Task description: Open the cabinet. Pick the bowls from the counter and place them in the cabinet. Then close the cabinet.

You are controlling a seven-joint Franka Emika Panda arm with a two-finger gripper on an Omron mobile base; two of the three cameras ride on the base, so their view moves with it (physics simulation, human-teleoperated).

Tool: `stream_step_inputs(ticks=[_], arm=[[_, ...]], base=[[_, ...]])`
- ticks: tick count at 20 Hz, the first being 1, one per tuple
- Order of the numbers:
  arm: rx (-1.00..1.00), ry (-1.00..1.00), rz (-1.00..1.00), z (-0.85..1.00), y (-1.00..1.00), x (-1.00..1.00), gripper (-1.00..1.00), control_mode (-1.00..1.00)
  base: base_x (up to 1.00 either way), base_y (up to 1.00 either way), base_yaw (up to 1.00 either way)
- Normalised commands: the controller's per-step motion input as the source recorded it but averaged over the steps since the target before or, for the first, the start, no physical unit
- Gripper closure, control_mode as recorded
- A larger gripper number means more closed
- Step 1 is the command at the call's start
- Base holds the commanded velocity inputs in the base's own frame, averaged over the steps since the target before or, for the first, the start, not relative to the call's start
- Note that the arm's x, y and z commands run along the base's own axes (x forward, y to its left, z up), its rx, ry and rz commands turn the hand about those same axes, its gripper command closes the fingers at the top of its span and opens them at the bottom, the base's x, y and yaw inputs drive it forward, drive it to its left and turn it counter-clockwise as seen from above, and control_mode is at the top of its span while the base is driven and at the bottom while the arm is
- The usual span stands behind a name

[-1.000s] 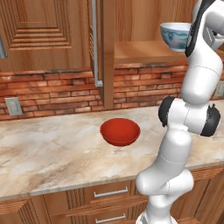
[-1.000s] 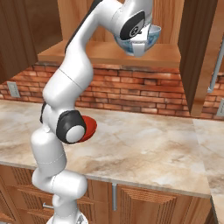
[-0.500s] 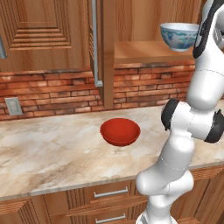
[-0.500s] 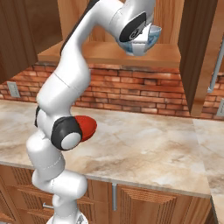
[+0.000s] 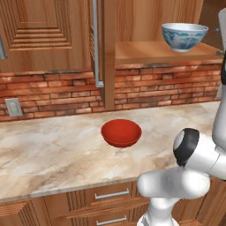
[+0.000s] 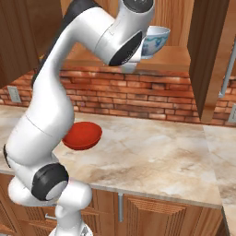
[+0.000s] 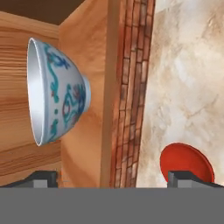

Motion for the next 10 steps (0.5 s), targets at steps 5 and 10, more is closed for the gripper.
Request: stream_step_inputs(ticks=[5, 10], arm=[[0.0, -0.02, 0.09, -0.49, 0.9, -0.99, -1.0, -1.0], [0.0, 0.01, 0.06, -0.28, 0.27, -0.94, -1.0, -1.0]], base=[[0.0, 0.0, 0.0], [0.0, 0.0, 0.0]])
